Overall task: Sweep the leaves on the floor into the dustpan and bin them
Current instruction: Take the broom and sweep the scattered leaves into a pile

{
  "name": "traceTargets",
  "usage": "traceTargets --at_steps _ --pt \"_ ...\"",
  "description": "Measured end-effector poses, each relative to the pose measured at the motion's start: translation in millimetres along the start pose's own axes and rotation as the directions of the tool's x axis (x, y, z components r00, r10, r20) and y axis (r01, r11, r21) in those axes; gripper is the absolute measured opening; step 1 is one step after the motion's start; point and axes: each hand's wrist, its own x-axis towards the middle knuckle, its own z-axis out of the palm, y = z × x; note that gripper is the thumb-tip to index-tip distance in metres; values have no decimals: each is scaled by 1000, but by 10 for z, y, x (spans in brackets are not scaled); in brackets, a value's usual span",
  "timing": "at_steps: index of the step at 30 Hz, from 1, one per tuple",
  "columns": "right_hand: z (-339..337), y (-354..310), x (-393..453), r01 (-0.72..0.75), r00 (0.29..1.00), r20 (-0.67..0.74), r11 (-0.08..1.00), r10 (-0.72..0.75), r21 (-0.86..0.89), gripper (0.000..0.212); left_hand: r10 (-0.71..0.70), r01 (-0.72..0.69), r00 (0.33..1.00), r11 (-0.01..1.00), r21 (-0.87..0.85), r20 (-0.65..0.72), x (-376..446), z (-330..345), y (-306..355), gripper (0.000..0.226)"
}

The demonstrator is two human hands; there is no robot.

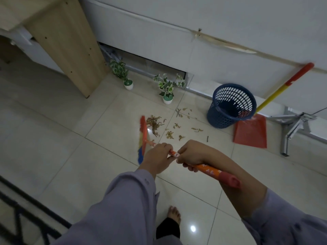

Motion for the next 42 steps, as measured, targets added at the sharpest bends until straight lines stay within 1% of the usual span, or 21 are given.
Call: traceTargets --at_steps 3,8,12,16,19,22,24,26,28,31,33,38,40,42 --pt "60 65 -48 -31 999 38 999 30 17 24 -20 20 999 1000 15 40 -93 104 51 21" --pt "169 338 -36 -142 986 91 988 137 55 28 -20 16 981 1000 23 192 -128 426 240 20" --pt "10 562 -198 -146 987 79 982 137 123 30 38 -53 982 996 78 183 -43 480 456 22" --pt "-343 710 -431 -149 988 68 955 135 257 35 136 -159 976 979 128 170 199 272 724 29" --pt "-583 816 -543 -160 987 55 888 151 432 37 194 -221 966 964 152 173 428 117 948 27" --pt "-729 917 -550 -151 987 43 791 156 592 37 206 -224 968 967 125 142 647 29 1127 25" --pt "-788 948 -482 -146 985 33 705 172 694 29 224 -236 966 968 83 133 806 5 1197 23" --pt "-826 943 -373 -138 981 18 625 195 768 17 251 -263 957 962 73 148 989 -6 1221 21" --pt "-848 919 -232 -99 976 -30 568 214 817 12 273 -288 946 955 64 177 1184 -9 1199 20" --pt "-890 861 5 -19 961 -120 496 248 868 11 323 -341 923 938 59 208 1476 -37 1126 21" --pt "-951 792 179 11 949 -155 462 275 887 12 344 -366 913 928 71 219 1687 -88 1061 23" --pt "-1126 582 648 75 928 -197 359 316 930 12 395 -434 880 895 105 264 2177 -220 871 26" --pt "-1172 490 816 89 927 -194 317 320 944 11 399 -445 873 887 121 281 2336 -249 768 27" --pt "-1209 415 979 97 924 -198 299 328 949 10 391 -443 872 887 133 296 2480 -253 666 29"
